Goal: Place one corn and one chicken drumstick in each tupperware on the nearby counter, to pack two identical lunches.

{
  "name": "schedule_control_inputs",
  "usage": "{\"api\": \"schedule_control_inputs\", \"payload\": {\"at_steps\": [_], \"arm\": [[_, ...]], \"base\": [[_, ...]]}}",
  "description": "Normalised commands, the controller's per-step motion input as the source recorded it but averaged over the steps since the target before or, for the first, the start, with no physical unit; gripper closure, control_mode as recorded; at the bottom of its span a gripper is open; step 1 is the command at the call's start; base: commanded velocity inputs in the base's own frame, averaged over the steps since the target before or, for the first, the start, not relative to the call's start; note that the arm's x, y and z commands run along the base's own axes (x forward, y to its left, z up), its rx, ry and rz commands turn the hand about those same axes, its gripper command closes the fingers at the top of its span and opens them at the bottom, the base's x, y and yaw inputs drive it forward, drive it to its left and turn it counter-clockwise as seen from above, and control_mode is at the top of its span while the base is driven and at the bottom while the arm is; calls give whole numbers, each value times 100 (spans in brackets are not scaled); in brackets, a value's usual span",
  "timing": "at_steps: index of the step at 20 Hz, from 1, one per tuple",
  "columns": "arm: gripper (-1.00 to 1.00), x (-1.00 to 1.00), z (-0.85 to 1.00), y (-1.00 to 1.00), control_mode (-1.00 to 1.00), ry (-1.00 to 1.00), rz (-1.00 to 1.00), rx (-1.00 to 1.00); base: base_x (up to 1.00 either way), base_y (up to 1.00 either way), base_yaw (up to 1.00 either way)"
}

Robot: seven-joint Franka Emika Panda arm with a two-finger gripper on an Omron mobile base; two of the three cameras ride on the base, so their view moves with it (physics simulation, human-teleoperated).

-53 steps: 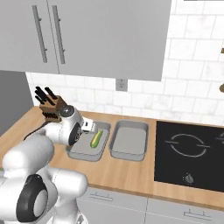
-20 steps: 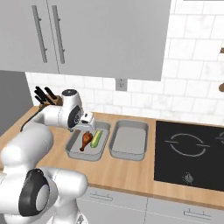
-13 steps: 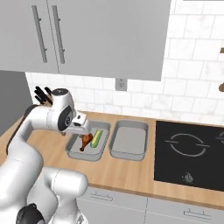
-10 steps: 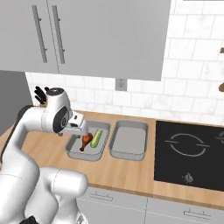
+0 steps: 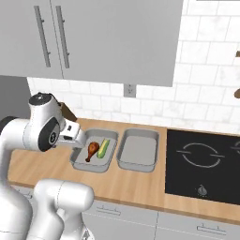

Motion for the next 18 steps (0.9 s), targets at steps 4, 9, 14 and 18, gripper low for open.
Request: {"api": "schedule_control_inputs", "payload": {"at_steps": [4,9,14,18], "arm": [[-100,-45,27,-3,-100,-29,0,0],[-100,-15,5,0,-100,-9,0,0],[-100,-4,0,0,-100,0,0,0],[-100,-13,0,0,100,0,0,0]], "base": [[0,0,0],[0,0,0],[0,0,0],[-72,53,9]]}}
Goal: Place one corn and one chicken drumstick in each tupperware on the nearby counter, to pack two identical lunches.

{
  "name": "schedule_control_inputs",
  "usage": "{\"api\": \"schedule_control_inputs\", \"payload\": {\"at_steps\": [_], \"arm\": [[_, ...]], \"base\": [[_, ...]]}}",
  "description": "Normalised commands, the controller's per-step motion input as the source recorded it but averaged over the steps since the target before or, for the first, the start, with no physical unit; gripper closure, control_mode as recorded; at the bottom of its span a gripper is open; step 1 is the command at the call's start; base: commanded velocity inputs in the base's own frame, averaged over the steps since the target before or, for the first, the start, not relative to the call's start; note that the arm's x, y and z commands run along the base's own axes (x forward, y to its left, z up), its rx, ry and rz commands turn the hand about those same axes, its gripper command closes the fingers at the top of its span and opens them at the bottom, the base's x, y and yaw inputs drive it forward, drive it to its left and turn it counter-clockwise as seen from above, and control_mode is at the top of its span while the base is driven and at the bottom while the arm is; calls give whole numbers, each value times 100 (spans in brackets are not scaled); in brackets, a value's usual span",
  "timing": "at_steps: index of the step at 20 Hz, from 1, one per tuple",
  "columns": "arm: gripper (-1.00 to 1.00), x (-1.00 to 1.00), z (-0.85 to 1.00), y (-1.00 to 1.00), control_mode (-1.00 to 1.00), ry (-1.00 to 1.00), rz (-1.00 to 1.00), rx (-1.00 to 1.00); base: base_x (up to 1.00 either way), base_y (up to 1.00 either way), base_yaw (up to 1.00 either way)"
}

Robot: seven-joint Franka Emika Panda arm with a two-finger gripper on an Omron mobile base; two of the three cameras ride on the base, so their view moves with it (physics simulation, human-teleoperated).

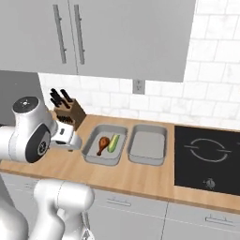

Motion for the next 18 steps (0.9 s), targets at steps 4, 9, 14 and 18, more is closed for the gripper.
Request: {"api": "schedule_control_inputs", "payload": {"at_steps": [4,9,14,18], "arm": [[-100,0,0,0,100,0,0,0],[-100,0,0,0,100,0,0,0],[-100,0,0,0,100,0,0,0],[-100,0,0,0,100,0,0,0]], "base": [[-92,87,40],[-56,42,72],[0,51,93],[0,62,90]]}}
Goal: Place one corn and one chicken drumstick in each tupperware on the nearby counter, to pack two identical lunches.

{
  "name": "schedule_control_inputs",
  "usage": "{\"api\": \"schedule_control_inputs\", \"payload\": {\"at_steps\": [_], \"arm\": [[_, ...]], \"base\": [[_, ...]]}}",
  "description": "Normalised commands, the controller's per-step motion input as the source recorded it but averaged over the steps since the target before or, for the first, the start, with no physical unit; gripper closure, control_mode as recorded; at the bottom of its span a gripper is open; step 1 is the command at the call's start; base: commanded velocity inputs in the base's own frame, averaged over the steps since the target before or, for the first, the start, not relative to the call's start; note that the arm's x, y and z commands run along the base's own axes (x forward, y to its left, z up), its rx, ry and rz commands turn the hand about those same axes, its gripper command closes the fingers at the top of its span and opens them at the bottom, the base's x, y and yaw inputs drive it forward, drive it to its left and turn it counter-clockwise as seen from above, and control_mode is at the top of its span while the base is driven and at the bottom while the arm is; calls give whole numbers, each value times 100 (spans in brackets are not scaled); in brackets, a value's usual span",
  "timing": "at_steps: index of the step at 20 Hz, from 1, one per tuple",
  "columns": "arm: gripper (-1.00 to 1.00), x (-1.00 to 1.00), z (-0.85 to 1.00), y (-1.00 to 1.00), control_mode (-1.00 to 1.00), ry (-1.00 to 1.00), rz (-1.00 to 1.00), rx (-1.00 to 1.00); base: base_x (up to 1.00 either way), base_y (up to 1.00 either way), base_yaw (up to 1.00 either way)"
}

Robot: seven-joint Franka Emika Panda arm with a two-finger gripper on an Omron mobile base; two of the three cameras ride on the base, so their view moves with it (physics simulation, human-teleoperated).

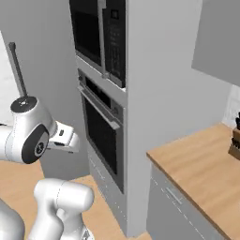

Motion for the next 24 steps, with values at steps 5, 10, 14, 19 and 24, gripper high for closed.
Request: {"api": "schedule_control_inputs", "payload": {"at_steps": [5,10,14,19,24], "arm": [[-100,0,0,0,100,0,0,0],[-100,0,0,0,100,0,0,0],[-100,0,0,0,100,0,0,0],[-100,0,0,0,100,0,0,0],[-100,0,0,0,100,0,0,0]], "base": [[0,42,95],[0,39,91],[43,63,56],[100,28,28],[100,36,12]]}}
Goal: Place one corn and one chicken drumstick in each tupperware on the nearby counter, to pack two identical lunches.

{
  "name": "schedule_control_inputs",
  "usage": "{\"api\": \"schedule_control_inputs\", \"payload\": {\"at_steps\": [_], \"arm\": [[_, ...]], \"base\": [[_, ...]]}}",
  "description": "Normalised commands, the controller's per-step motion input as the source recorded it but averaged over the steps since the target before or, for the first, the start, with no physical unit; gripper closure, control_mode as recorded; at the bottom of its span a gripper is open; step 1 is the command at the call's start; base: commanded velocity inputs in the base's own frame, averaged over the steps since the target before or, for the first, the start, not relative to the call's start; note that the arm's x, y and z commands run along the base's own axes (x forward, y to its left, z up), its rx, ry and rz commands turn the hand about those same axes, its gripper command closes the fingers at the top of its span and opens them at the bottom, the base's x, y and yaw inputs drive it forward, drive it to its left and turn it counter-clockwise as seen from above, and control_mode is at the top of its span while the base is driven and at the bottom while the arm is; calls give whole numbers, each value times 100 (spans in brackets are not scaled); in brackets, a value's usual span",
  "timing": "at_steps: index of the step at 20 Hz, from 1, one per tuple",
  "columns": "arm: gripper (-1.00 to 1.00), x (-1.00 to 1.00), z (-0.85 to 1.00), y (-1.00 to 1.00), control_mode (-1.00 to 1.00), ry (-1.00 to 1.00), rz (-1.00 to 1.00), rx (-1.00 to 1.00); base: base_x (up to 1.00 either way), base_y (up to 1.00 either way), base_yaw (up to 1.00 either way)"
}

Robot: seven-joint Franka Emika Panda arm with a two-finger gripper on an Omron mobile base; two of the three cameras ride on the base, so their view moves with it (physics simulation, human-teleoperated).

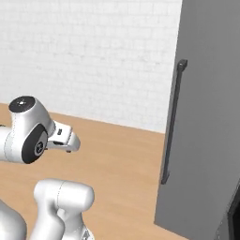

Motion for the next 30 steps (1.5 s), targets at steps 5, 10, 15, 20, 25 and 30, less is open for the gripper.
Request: {"api": "schedule_control_inputs", "payload": {"at_steps": [5,10,15,20,25,30], "arm": [[-100,0,0,0,100,0,0,0],[-100,0,0,0,100,0,0,0],[-100,0,0,0,100,0,0,0],[-100,0,0,0,100,0,0,0],[-100,0,0,0,100,0,0,0],[-100,0,0,0,100,0,0,0]], "base": [[100,72,-18],[99,62,-63],[78,43,-80],[95,53,-75],[88,48,-78],[70,35,-83]]}}
